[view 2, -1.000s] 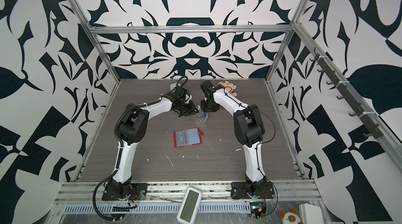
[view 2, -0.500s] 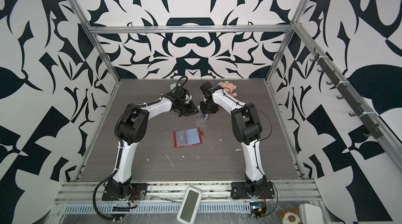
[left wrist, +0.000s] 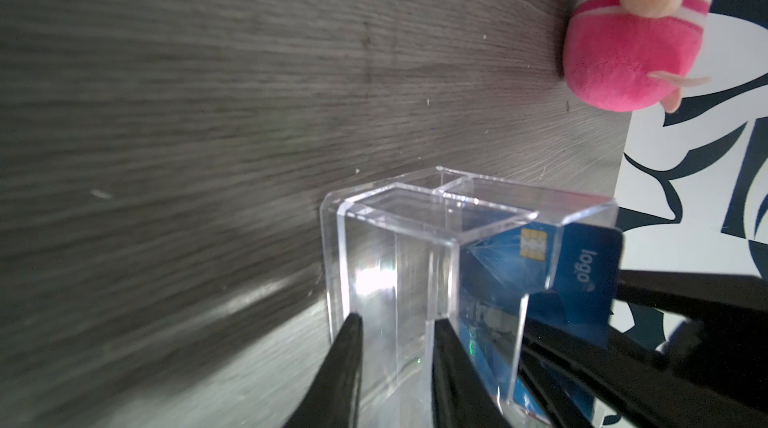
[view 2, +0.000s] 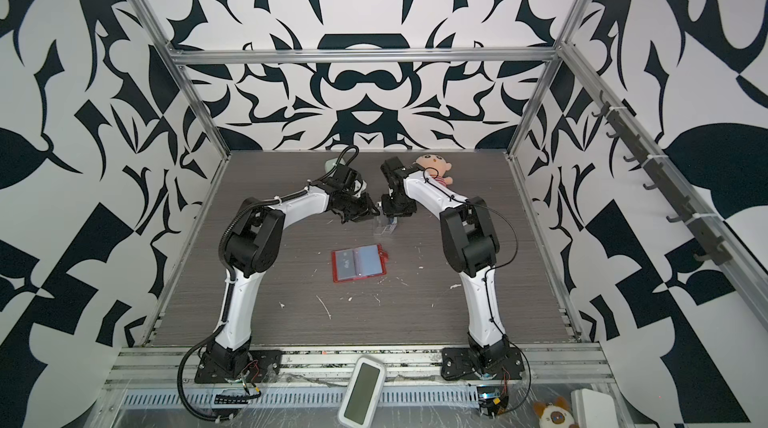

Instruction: Put the credit cards into the card holder

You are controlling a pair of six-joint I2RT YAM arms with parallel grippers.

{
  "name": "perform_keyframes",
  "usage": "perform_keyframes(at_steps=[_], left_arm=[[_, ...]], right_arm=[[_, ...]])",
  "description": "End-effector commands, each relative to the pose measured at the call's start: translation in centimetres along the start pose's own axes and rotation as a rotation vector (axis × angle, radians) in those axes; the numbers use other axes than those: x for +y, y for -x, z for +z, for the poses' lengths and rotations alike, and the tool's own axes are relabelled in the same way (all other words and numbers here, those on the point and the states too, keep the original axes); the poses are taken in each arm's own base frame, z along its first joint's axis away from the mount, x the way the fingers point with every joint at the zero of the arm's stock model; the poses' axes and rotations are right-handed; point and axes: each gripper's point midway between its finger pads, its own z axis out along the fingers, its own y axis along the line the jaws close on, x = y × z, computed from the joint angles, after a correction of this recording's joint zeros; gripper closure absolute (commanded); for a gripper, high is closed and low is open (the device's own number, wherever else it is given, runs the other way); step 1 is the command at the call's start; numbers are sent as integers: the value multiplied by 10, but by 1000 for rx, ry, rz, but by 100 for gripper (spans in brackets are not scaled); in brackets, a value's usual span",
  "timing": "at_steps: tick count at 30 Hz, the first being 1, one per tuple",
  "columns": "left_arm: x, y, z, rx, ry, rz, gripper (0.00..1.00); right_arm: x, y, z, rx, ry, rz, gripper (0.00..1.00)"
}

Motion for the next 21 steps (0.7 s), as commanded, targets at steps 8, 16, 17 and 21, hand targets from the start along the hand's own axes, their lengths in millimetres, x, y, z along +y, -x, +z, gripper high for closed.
perform_keyframes(at_steps=[8,16,17,21], left_arm=[[54,-33,23,101,154,-93,70],[53,-34,24,106,153,-92,70],[53,-34,24,105,153,-91,70],[53,-34,24,105,153,-91,70]], right_arm=[[0,16,-44,-93,-4,-1,62],[9,24,-41,-95,38,-14,59],[10,26,-39,-97,40,-12,59],[10,29,-34,-95,41,-4,59]])
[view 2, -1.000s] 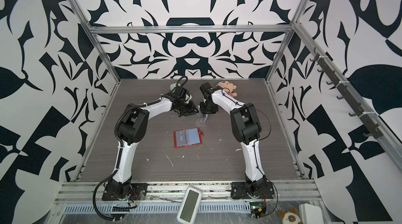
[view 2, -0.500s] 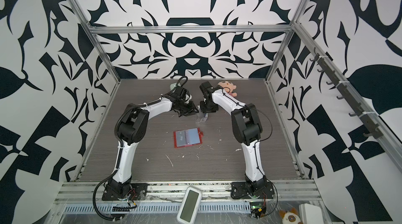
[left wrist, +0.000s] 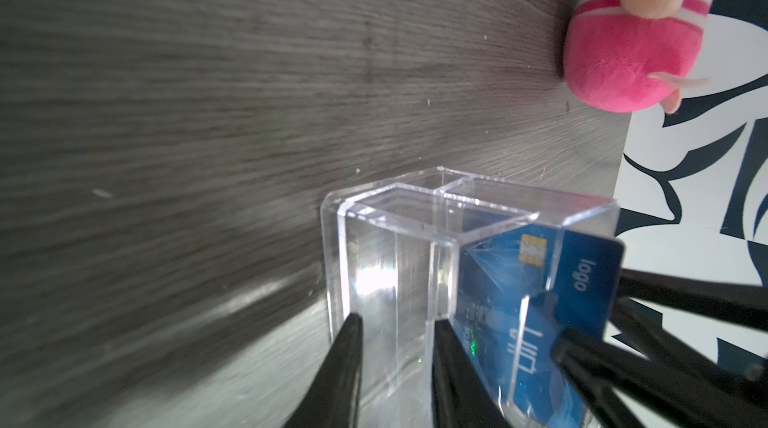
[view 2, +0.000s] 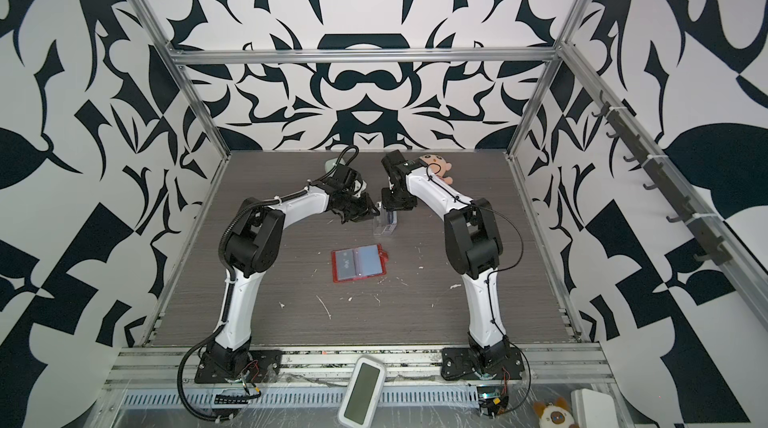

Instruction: Put the credit cards into the card holder

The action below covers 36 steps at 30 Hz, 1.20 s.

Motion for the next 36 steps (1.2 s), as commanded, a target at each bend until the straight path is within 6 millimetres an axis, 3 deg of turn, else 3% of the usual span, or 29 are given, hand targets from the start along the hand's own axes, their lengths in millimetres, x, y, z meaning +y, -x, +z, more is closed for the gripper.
perform_keyframes(at_steps=[1,17,36], left_arm=[[54,-32,23,102,154,-92,70],[54,-33,24,105,156,-94,70],[57,-34,24,108,170,-101,70]], right_arm=[[3,13,-7,-29,16,4,59],[-13,15,9,-13,-58,39,65],[-18,18,-18,-64,-75,35,66]])
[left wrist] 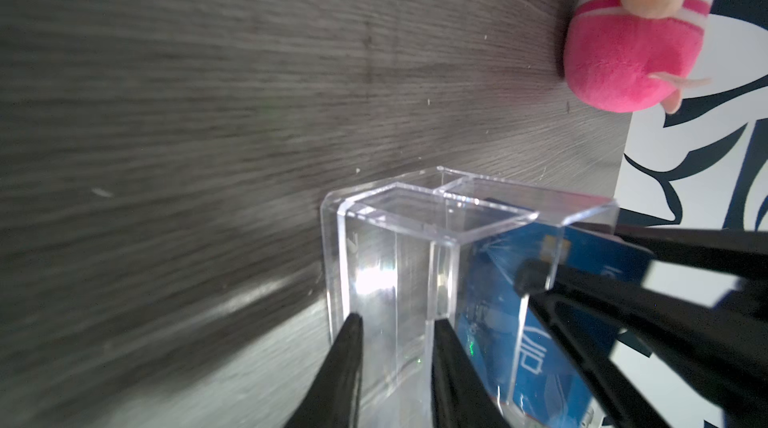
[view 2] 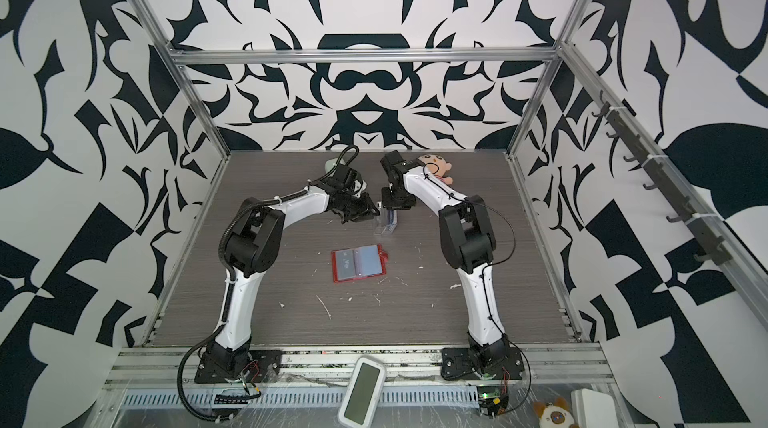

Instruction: Put the credit cards into the card holder

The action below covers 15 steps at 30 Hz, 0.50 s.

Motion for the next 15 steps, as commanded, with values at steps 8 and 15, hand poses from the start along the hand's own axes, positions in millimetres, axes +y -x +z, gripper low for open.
perform_keyframes(at_steps=[8,15], left_arm=[[57,-33,25,106,166,-102,71],[58,-34,26,111,167,-105,71]], right_arm=[[-7,9,-37,-68,-11,7,71],[-9,7,-39,-68,-21,7,76]])
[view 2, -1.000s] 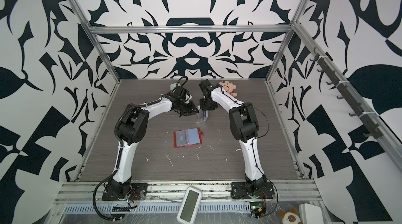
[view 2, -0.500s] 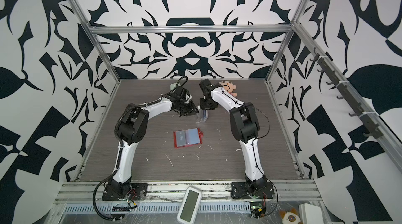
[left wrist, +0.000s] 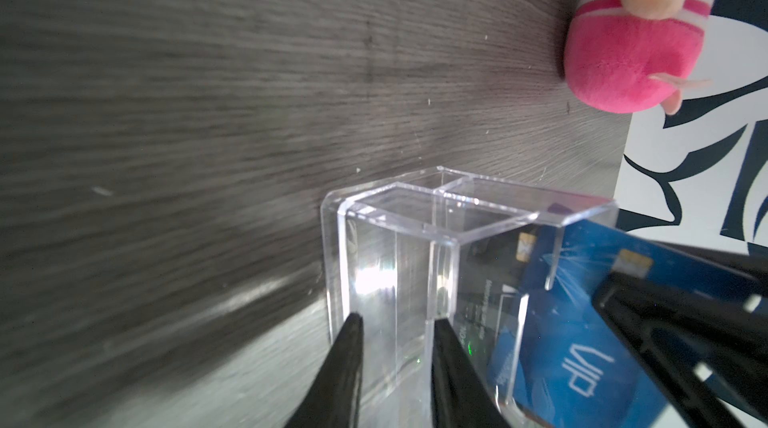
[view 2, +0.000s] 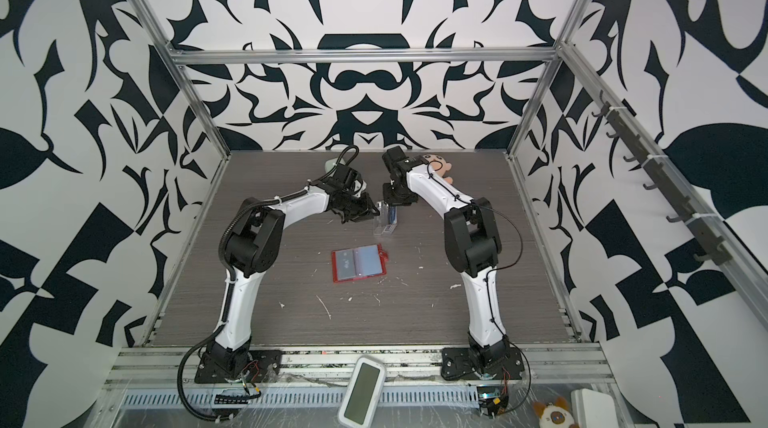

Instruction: Put the credit cards into the card holder

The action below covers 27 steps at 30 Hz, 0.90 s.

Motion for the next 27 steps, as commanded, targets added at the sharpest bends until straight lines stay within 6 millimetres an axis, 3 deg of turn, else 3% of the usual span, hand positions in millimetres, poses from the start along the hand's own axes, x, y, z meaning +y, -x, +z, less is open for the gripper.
perform_keyframes(at_steps=[1,8,21,27], left_arm=[[58,-33,26,110,165,-100,71],[58,-34,27,112,165,-102,71],[60,-34,28,115,168,-105,71],[60,-35,28,116,170,-107,71]], right_arm=[[-8,2,-21,-28,-26,7,77],[-13,1,-26,-25,-57,1,83],[-19,2,-33,-27,-102,-14,80],[-18,2,-36,-26,-113,-26,88]])
